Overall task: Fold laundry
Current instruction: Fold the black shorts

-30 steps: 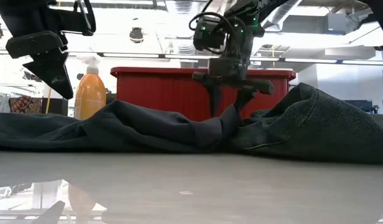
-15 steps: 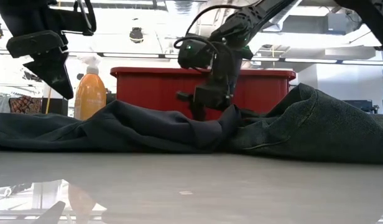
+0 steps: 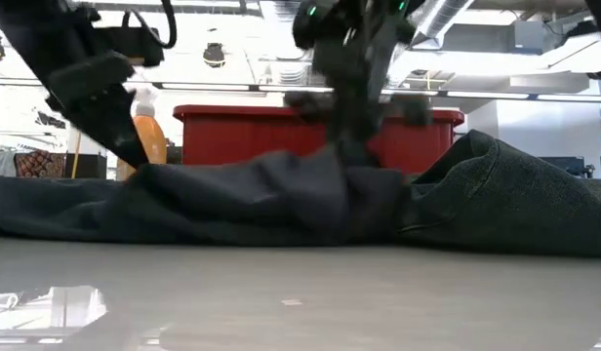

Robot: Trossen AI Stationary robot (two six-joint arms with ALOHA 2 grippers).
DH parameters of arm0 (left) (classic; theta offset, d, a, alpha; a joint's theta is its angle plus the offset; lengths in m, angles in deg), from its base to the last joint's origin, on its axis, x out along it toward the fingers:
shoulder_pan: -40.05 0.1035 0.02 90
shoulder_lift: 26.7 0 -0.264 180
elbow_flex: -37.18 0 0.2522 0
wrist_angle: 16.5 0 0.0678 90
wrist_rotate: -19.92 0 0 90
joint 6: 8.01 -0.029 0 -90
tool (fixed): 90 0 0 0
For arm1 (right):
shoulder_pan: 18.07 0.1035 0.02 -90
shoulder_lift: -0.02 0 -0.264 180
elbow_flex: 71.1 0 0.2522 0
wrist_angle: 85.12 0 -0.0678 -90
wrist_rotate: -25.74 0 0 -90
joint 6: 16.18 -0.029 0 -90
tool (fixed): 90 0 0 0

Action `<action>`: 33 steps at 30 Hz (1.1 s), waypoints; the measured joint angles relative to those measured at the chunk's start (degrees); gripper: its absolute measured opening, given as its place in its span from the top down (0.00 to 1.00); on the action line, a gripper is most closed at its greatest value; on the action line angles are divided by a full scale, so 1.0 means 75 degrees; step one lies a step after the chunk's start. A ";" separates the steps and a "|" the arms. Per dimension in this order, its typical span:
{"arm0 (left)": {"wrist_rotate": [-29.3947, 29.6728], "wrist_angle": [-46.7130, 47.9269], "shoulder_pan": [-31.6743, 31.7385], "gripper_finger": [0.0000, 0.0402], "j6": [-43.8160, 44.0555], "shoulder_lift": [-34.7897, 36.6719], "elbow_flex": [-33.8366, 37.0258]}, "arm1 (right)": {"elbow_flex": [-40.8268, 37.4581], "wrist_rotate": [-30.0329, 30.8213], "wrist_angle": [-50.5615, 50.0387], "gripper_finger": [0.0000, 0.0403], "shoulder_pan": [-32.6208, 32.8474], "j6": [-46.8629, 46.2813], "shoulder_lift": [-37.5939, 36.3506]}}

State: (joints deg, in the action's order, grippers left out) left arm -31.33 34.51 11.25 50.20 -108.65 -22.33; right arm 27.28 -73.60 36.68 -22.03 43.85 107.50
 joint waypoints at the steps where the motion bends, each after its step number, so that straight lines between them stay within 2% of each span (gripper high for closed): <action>1: 0.0107 -0.0411 0.0003 0.64 0.0100 -0.0086 0.0142 | 0.0003 -0.0322 -0.0187 0.93 -0.0021 -0.0199 -0.0218; 7: 0.0633 -0.3177 0.0269 0.64 0.0880 -0.0778 0.0750 | 0.0012 -0.1606 -0.1602 0.95 0.0016 -0.1315 -0.1484; 10: 0.0629 -0.4609 0.0437 0.64 0.0758 -0.1295 0.0785 | 0.0012 -0.1830 -0.2058 0.95 0.0201 -0.1622 -0.1987; 13: 0.0253 -0.5674 0.0572 0.64 0.0605 -0.1784 0.0785 | 0.0011 -0.1875 -0.1806 0.95 0.0461 -0.1890 -0.2362; 17: -0.0436 -0.6520 0.0694 0.65 0.0838 -0.2168 0.0785 | 0.0012 -0.2259 -0.0793 0.95 0.0641 -0.2810 -0.2585; 20: -0.0282 -0.6312 0.0632 0.67 0.1241 -0.2014 0.0786 | 0.0012 -0.2596 -0.0354 0.95 0.0500 -0.3215 -0.2433; 22: -0.0057 -0.5982 0.0550 0.68 0.1102 -0.1613 0.0791 | 0.0012 -0.2809 -0.0196 0.95 0.0376 -0.3318 -0.2182; 25: 0.0114 -0.5306 0.0401 0.70 0.0631 -0.0679 0.0791 | 0.0015 -0.3200 0.0163 0.95 0.0189 -0.3518 -0.1682; 29: 0.0780 -0.4204 0.0073 0.72 0.0261 0.0967 0.0785 | 0.0528 -0.4001 0.0389 0.95 -0.0011 -0.3559 -0.0812; 31: 0.1184 -0.3084 -0.0059 0.74 0.0875 0.1844 0.0770 | 0.1013 -0.4198 0.0335 0.95 -0.0088 -0.3558 -0.0390; 33: 0.1453 -0.1441 -0.0117 0.76 0.2233 0.2495 0.0771 | 0.1564 -0.4309 0.0172 0.95 -0.0150 -0.3555 0.0019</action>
State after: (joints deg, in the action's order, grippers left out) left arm -20.43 23.70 10.37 66.95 -89.94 -16.55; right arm 39.01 -105.92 37.97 -23.15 17.19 107.64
